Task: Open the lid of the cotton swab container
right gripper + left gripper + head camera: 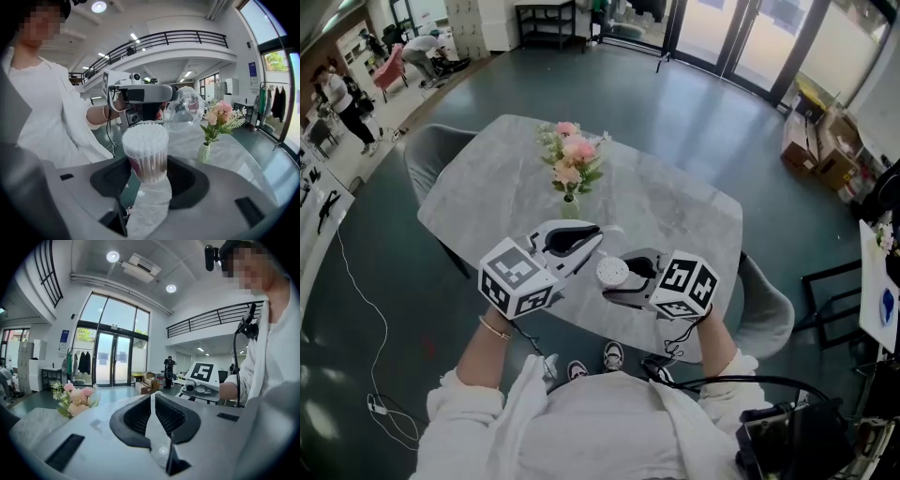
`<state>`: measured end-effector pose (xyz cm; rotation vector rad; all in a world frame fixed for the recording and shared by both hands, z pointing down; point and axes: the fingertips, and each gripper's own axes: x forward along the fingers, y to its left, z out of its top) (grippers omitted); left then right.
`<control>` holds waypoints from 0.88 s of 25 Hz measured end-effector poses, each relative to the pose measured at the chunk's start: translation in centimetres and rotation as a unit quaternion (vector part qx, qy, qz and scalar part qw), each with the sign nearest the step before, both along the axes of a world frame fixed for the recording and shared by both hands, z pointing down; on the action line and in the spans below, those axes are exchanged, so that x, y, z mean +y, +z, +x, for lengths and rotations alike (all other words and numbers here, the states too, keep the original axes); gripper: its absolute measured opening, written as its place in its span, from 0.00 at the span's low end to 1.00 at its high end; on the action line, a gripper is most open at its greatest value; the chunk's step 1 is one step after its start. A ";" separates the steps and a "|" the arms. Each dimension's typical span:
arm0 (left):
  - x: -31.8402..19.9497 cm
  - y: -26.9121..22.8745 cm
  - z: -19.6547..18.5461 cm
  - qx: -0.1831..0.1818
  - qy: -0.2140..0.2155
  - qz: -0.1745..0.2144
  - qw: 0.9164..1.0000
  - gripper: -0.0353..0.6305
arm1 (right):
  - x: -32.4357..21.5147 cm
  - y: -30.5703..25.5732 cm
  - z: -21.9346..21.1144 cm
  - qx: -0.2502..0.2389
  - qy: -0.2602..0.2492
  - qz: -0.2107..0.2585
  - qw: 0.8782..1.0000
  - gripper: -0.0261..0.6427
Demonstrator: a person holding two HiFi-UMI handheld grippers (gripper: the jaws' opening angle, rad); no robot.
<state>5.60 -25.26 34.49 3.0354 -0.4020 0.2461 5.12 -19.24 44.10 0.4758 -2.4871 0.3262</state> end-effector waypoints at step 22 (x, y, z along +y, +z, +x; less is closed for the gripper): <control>-0.1 1.4 0.4 -0.007 -0.016 -0.007 1.000 0.10 | -0.8 1.7 1.3 0.007 0.054 -0.018 0.998 0.47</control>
